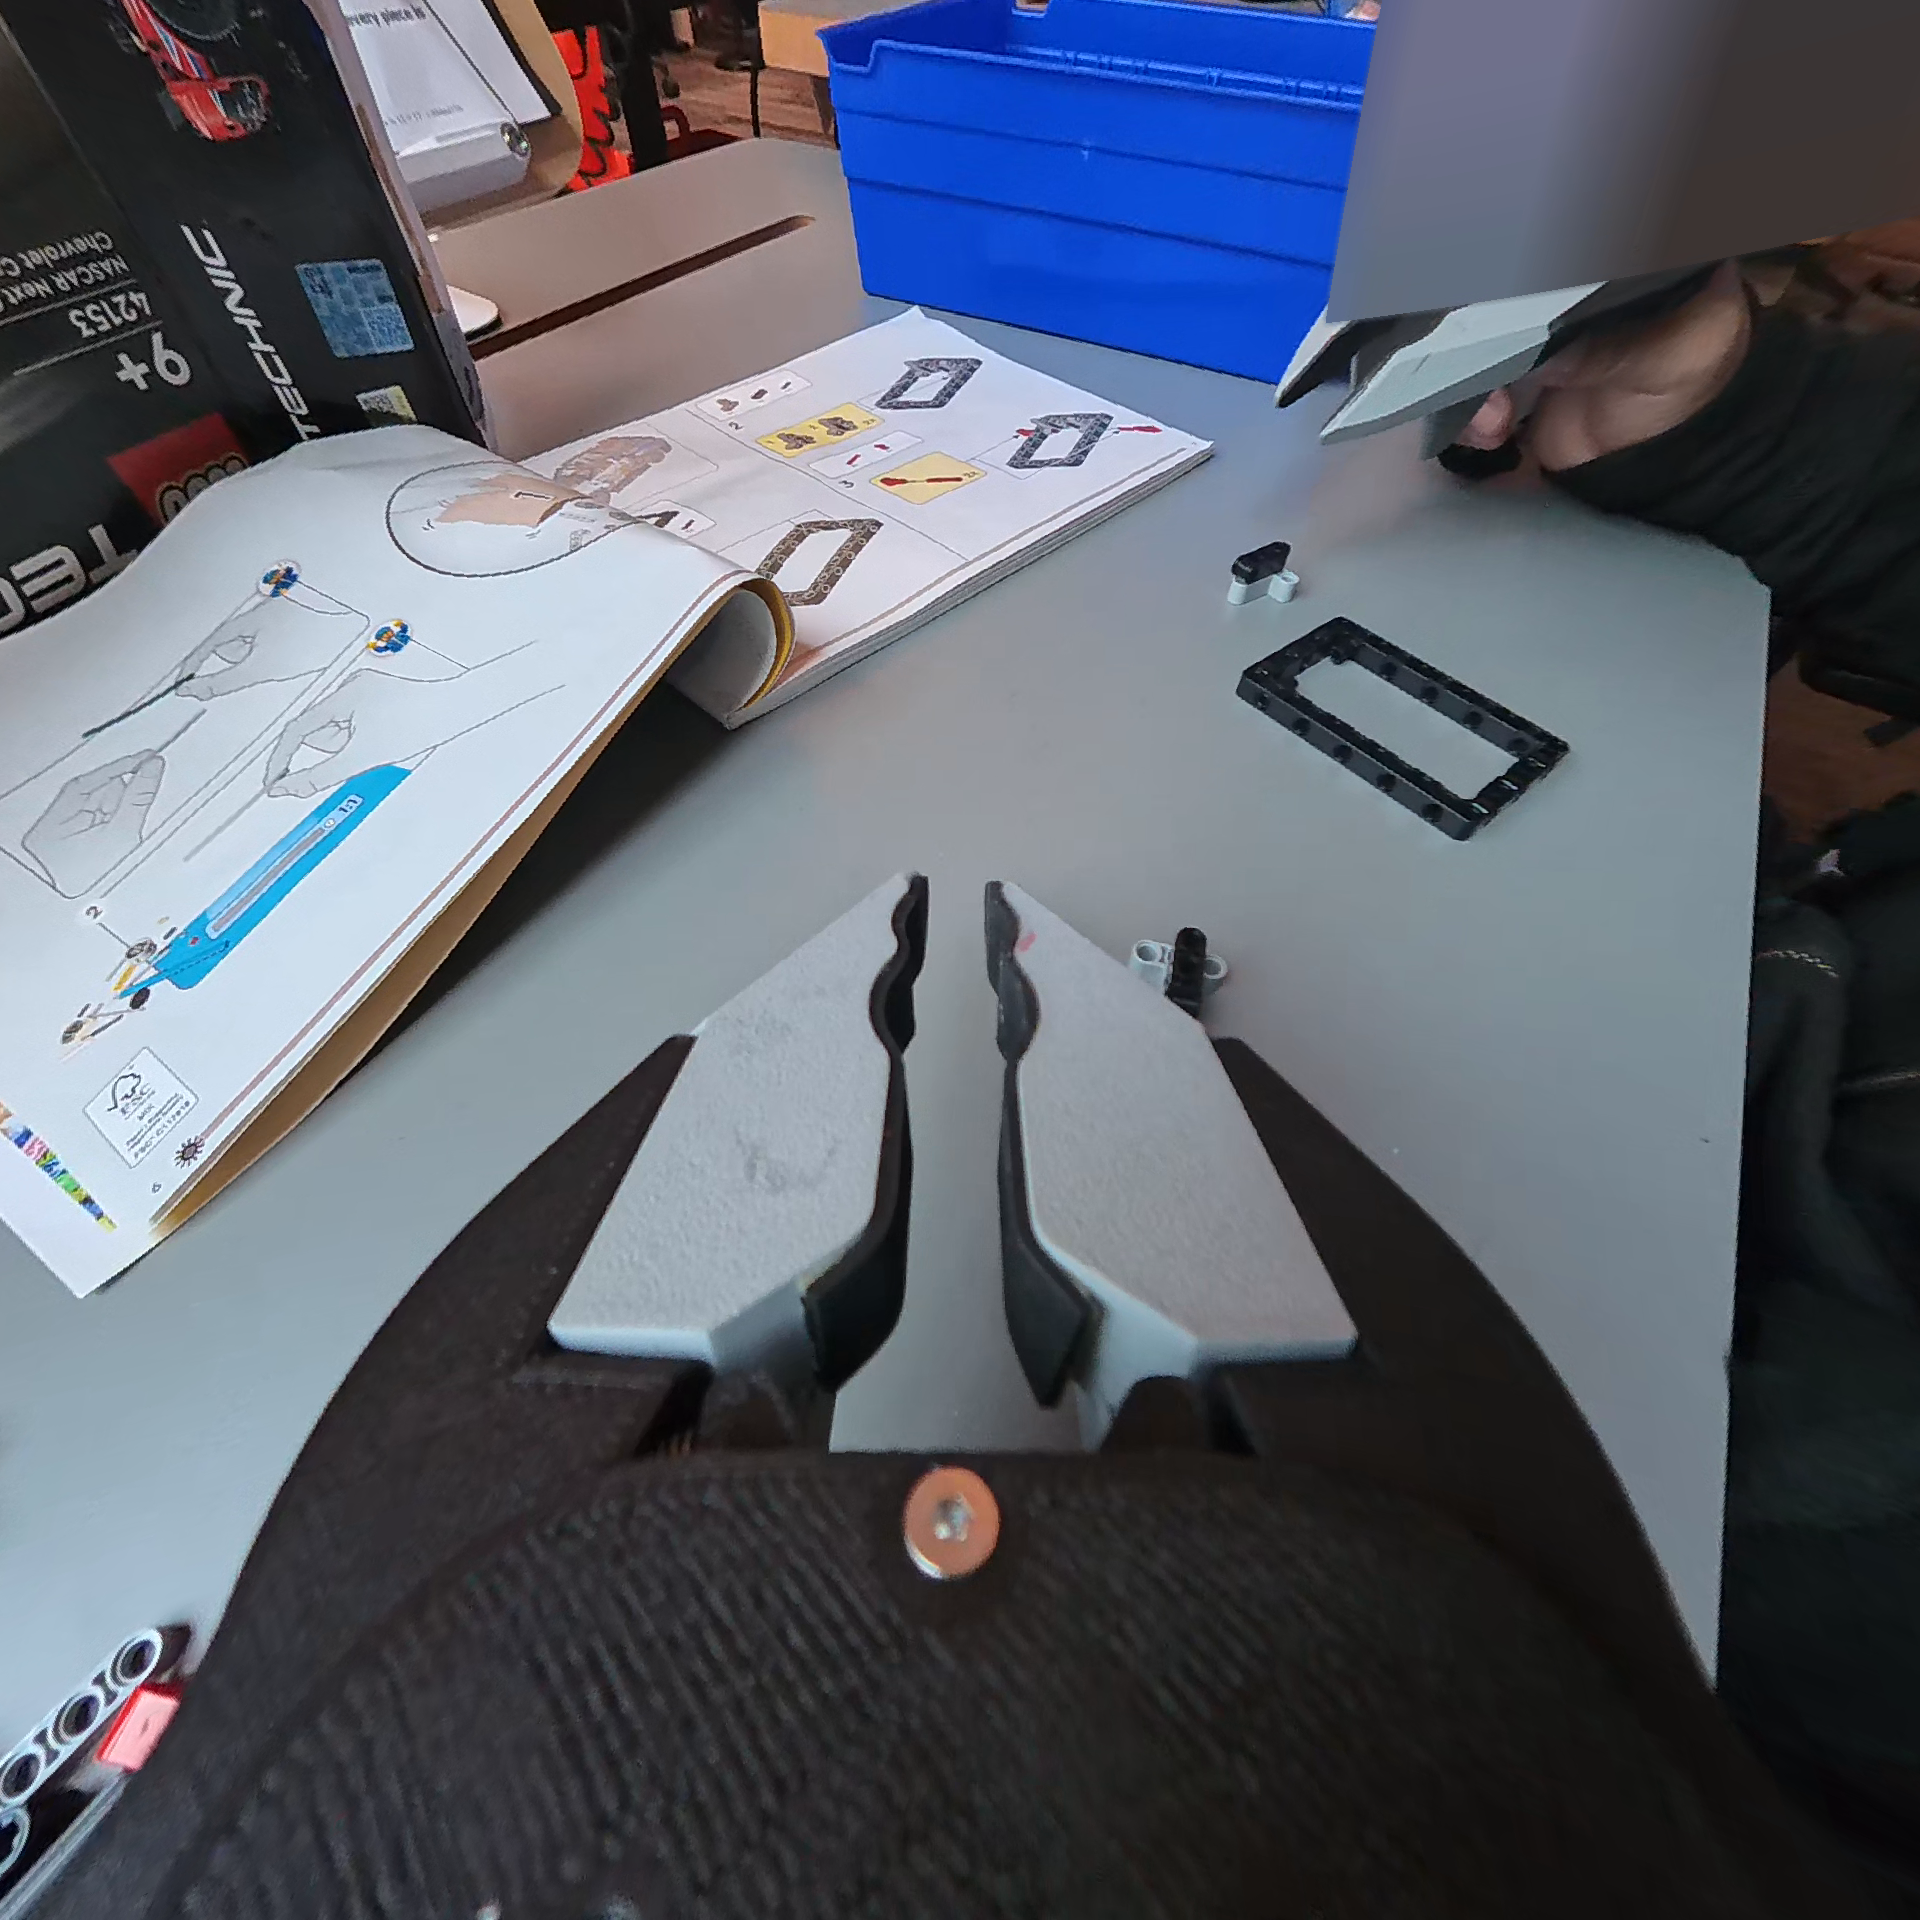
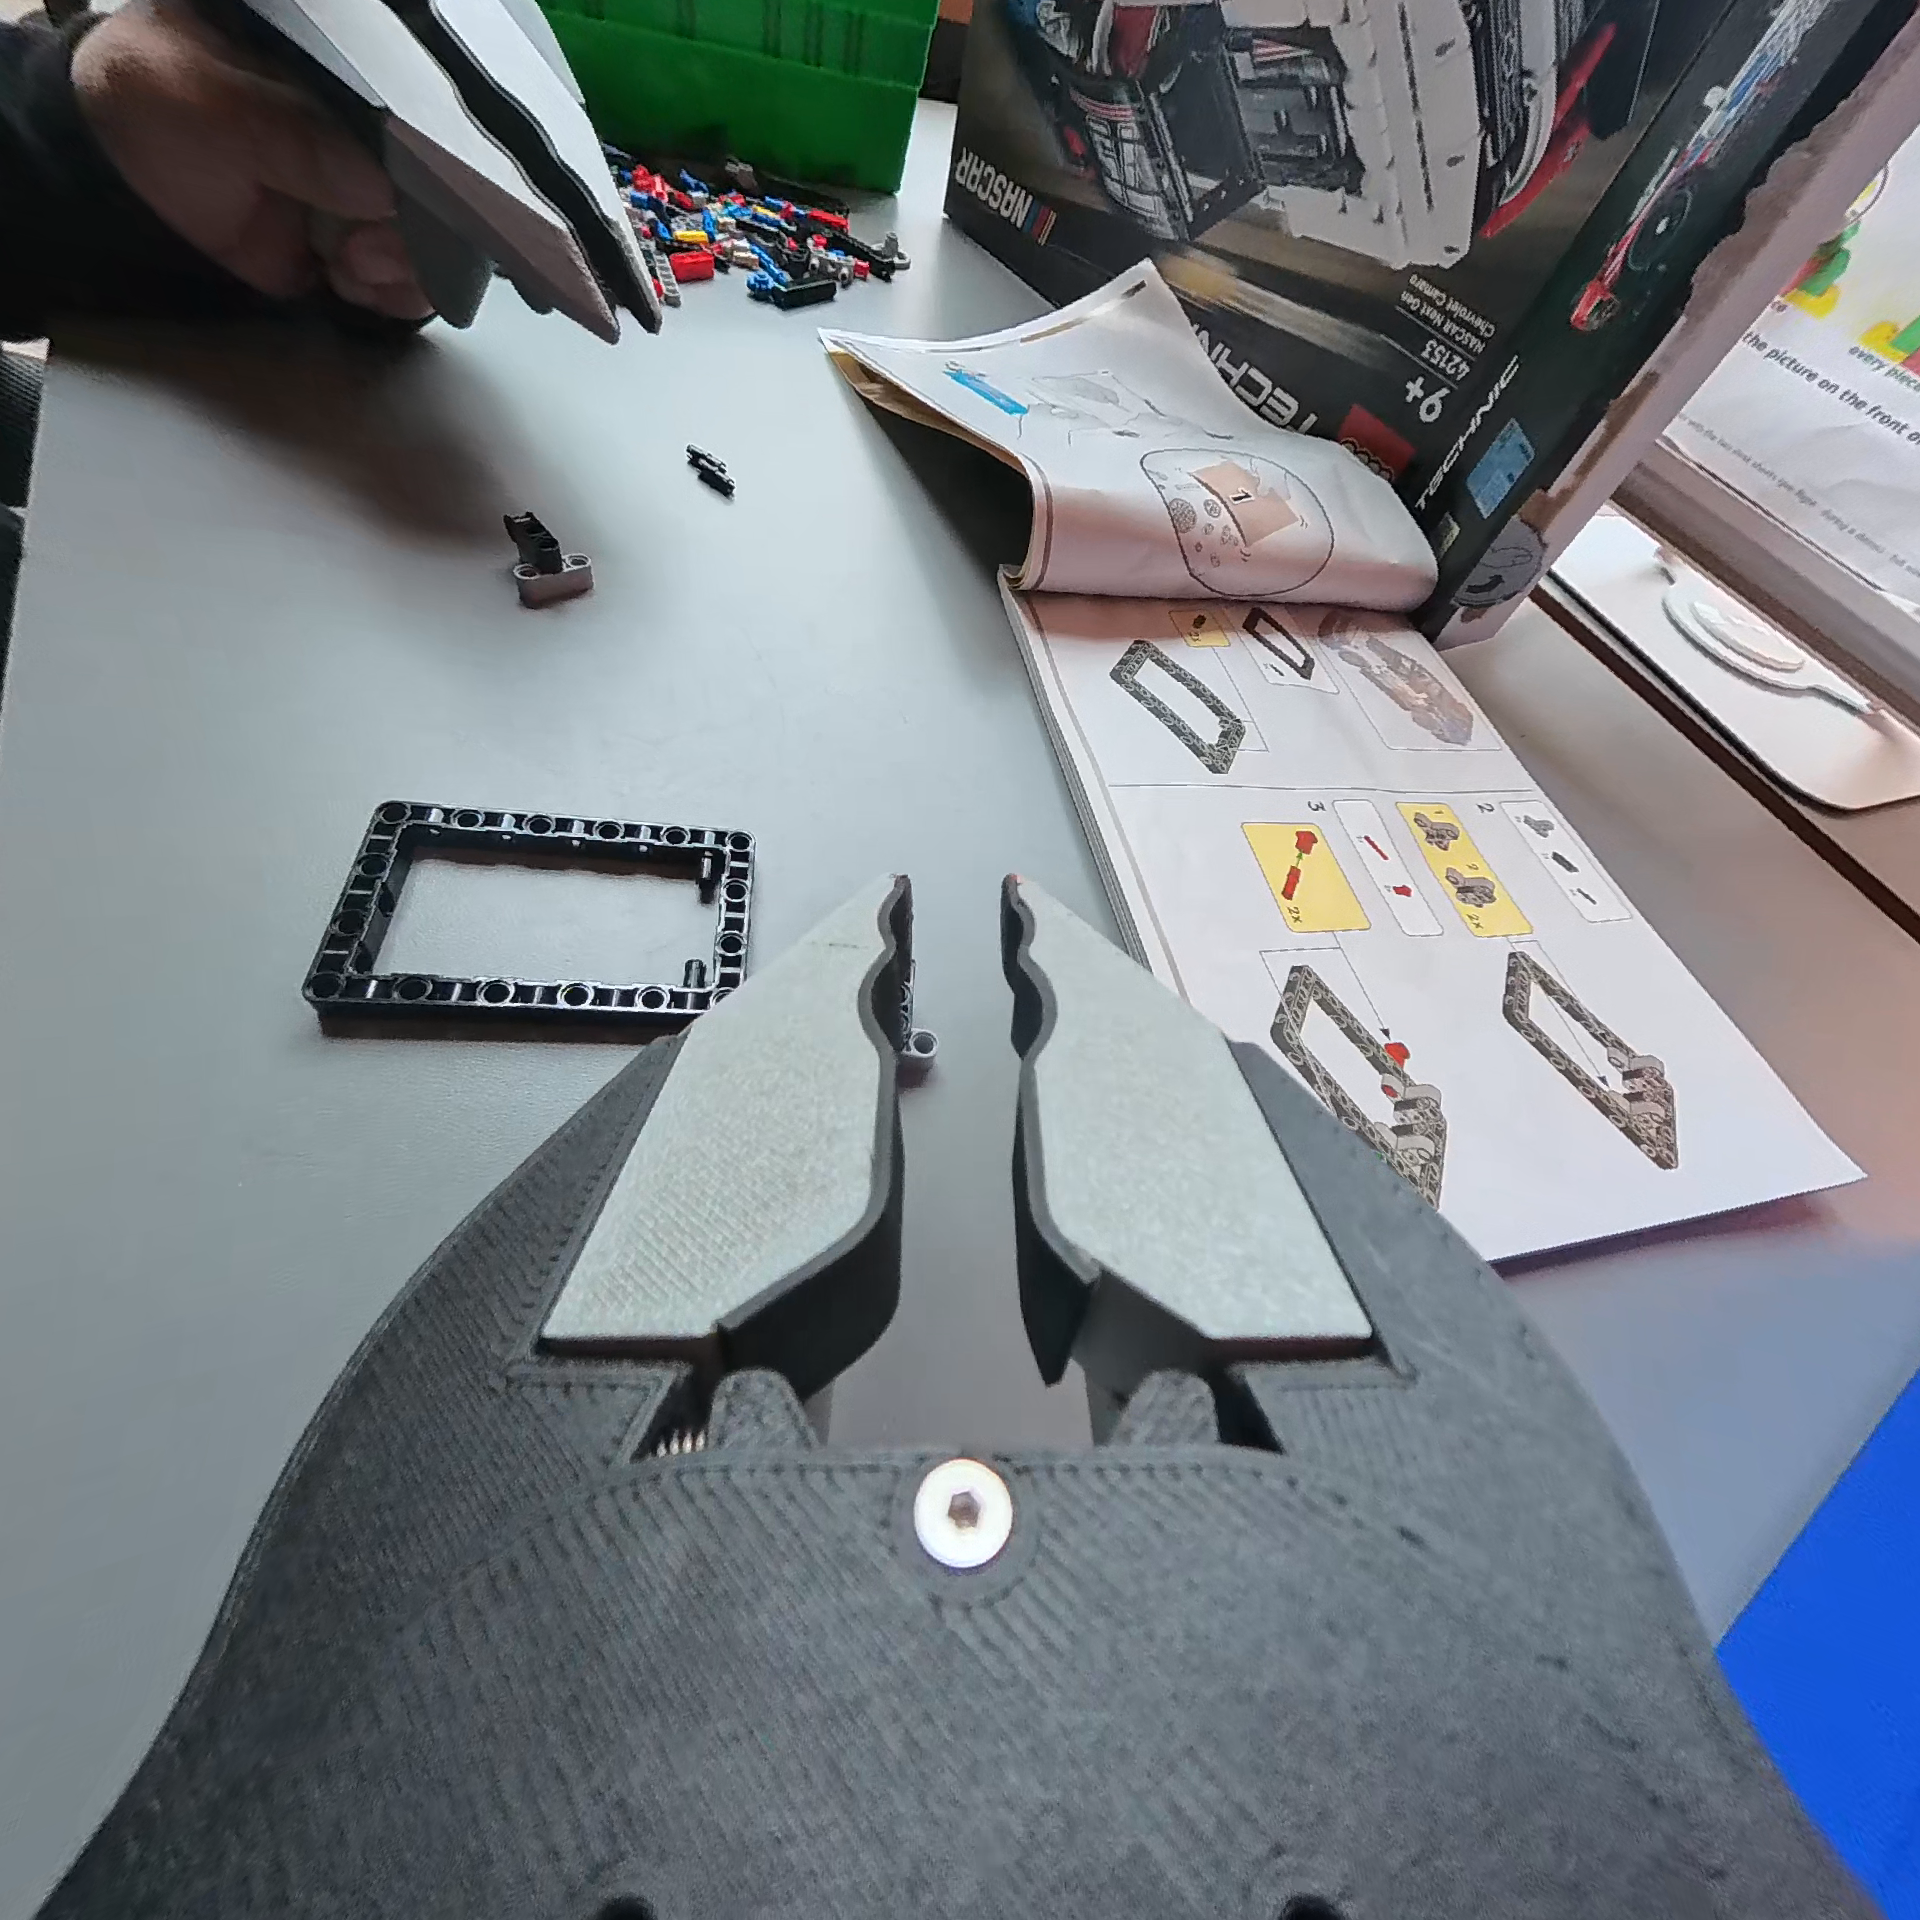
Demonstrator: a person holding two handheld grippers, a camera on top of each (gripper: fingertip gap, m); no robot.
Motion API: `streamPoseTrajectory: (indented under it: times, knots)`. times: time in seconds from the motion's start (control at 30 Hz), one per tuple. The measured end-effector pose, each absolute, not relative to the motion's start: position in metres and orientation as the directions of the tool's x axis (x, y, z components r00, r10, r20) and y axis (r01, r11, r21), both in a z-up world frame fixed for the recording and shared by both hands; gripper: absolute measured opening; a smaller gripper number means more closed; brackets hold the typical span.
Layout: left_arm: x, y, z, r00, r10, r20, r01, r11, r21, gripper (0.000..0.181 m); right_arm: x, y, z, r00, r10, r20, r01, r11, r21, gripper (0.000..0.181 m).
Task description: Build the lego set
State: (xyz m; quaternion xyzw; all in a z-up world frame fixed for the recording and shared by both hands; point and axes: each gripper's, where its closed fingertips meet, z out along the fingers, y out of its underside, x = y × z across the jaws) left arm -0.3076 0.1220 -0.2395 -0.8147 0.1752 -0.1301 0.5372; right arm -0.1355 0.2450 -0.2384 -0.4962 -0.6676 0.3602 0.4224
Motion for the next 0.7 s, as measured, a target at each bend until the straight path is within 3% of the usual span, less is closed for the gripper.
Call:
streamPoseTrajectory:
  times: [0.6, 0.7]
  knots:
    - [-0.319, 0.121, -0.230, 0.938, -0.347, 0.002, -0.114, -0.312, -0.943, 0.006, -0.134, 0.254, -0.236, -0.101, 0.977, 0.189, 0.351, 0.212, -0.912, 0.014]
    - [-0.324, 0.122, -0.228, 0.948, -0.318, 0.007, -0.095, -0.305, -0.948, 0.008, -0.134, 0.255, -0.235, -0.099, 0.983, 0.157, 0.338, 0.181, -0.923, 0.026]
